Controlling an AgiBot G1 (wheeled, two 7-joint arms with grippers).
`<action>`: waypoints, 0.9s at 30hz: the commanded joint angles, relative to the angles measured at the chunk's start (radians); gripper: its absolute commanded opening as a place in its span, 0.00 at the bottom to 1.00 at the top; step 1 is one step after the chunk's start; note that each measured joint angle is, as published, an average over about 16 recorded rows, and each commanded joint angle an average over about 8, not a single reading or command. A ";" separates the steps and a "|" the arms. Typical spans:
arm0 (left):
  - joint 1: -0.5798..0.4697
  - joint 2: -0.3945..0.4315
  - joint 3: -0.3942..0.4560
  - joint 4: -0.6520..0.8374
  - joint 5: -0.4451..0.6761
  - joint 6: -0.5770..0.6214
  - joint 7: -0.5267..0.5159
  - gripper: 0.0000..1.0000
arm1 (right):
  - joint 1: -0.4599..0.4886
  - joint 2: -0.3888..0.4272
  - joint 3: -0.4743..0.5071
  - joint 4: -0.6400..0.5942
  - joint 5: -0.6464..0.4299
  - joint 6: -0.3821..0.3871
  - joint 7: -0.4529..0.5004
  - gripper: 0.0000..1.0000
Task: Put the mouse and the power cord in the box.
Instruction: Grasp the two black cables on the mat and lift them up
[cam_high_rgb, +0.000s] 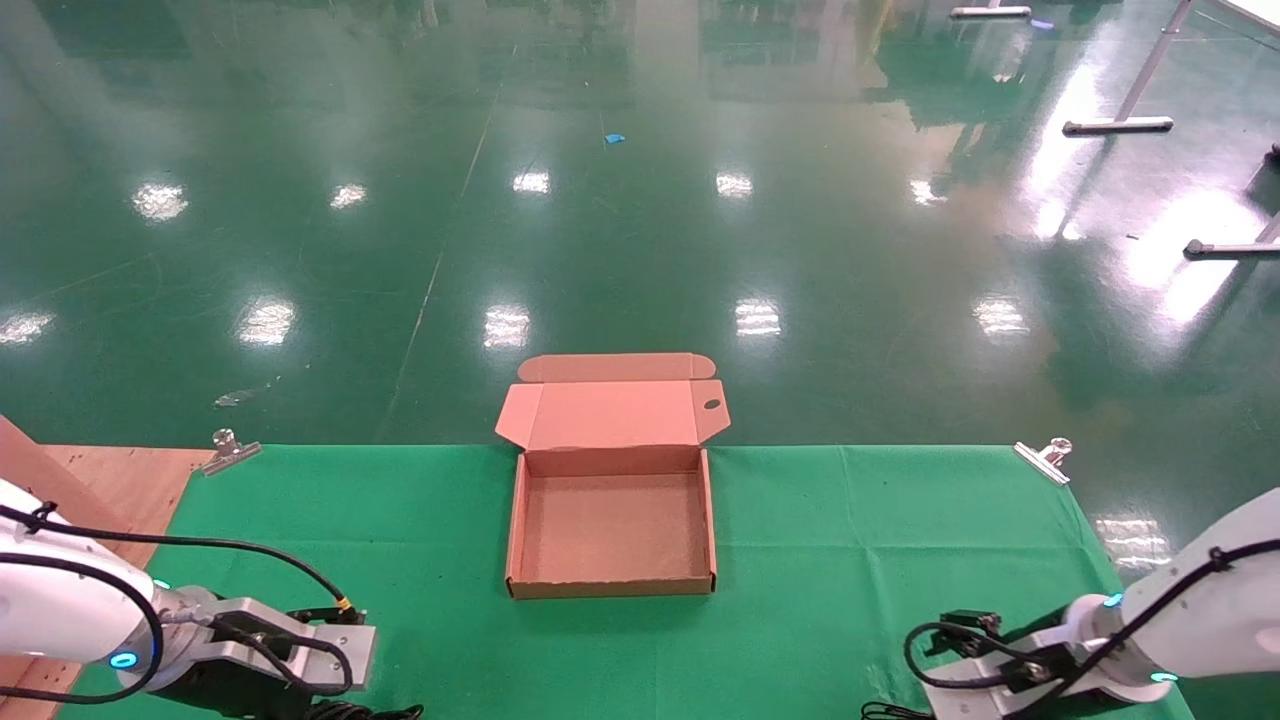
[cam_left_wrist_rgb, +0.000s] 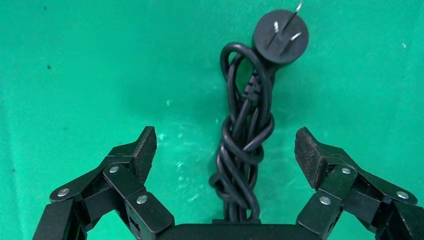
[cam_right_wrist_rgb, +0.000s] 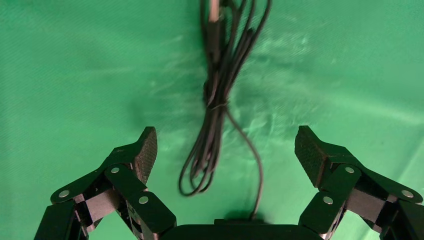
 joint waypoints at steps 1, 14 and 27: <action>-0.004 0.010 -0.002 0.032 -0.004 -0.006 0.023 0.76 | 0.004 -0.019 0.002 -0.041 0.006 0.014 -0.023 0.76; -0.036 0.020 -0.011 0.147 -0.016 -0.028 0.112 0.00 | 0.053 -0.082 0.003 -0.202 0.011 0.044 -0.129 0.00; -0.046 0.020 -0.018 0.203 -0.026 -0.025 0.168 0.00 | 0.079 -0.111 0.002 -0.286 0.012 0.046 -0.182 0.00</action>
